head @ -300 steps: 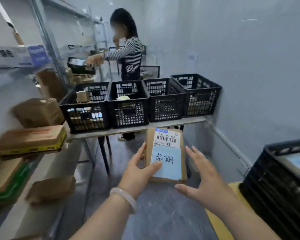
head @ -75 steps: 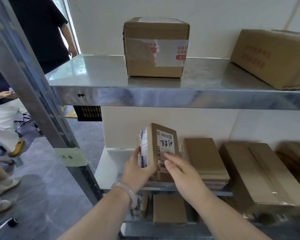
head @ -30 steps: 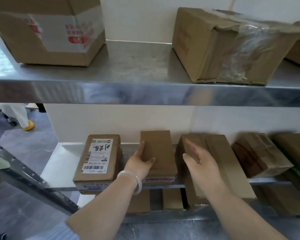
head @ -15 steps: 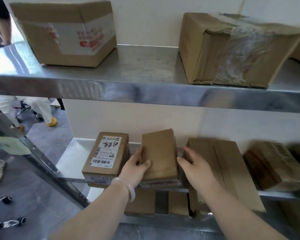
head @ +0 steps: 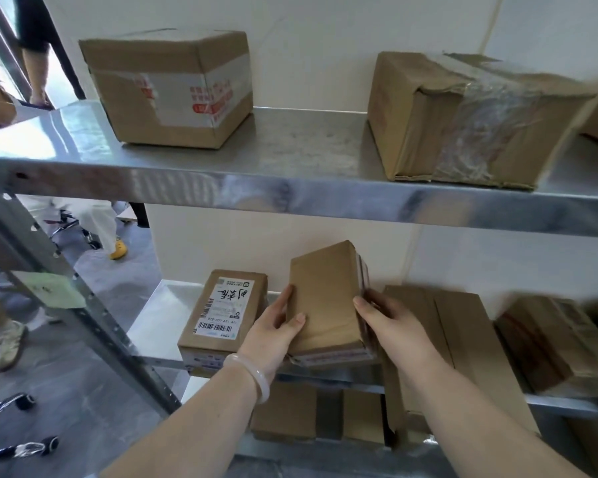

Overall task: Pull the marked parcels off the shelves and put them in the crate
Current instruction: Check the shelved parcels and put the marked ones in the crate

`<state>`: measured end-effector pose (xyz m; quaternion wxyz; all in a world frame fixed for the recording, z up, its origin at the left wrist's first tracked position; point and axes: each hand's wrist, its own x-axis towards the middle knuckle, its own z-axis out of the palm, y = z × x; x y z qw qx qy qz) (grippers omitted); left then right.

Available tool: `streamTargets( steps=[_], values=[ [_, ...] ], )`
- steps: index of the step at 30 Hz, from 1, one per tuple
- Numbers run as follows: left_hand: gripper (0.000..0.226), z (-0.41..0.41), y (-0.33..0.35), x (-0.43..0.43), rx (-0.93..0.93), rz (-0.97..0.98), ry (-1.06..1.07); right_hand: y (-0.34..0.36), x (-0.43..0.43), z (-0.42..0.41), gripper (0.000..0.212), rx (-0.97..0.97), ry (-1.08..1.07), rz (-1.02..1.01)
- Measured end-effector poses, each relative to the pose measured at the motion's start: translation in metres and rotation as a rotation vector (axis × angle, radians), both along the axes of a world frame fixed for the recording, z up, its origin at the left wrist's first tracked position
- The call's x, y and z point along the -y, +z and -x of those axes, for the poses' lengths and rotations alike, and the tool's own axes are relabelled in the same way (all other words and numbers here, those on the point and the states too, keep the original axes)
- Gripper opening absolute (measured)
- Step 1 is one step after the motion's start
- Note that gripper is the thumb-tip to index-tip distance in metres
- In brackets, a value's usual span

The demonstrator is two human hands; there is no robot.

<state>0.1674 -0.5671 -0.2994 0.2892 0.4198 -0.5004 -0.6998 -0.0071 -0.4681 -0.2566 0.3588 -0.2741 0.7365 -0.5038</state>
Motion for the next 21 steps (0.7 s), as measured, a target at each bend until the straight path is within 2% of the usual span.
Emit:
streamTargets(
  steps=[4,6,8,11,14,16,18,19,21],
  values=[
    [0.045,-0.005,0.002,0.001,-0.008,0.001,-0.027,0.002,-0.001,-0.007,0.087,0.153,-0.017,0.021],
    [0.049,-0.005,0.004,0.002,0.023,0.005,-0.067,0.002,-0.001,-0.008,0.094,0.204,-0.015,0.042],
    [0.049,-0.005,0.006,0.003,0.138,0.121,-0.132,0.001,-0.002,-0.007,0.096,0.197,-0.005,0.074],
    [0.050,-0.003,0.013,0.001,0.259,0.265,-0.213,0.003,-0.003,-0.010,0.082,0.115,0.018,0.103],
    [0.055,0.001,0.019,0.001,0.348,0.333,-0.201,0.004,-0.005,-0.014,0.043,0.111,-0.006,0.150],
    [0.060,0.004,0.026,0.001,0.429,0.394,-0.187,0.005,-0.007,-0.015,0.026,0.132,-0.025,0.191],
    [0.063,0.006,0.031,-0.001,0.366,0.360,-0.195,0.007,-0.011,-0.019,0.022,0.118,-0.030,0.220],
    [0.058,0.007,0.032,-0.003,0.299,0.328,-0.201,0.007,-0.012,-0.021,0.027,0.114,-0.038,0.240],
    [0.031,0.007,0.032,-0.007,0.248,0.324,-0.191,0.006,-0.016,-0.026,0.032,0.113,-0.047,0.273]
  ],
)
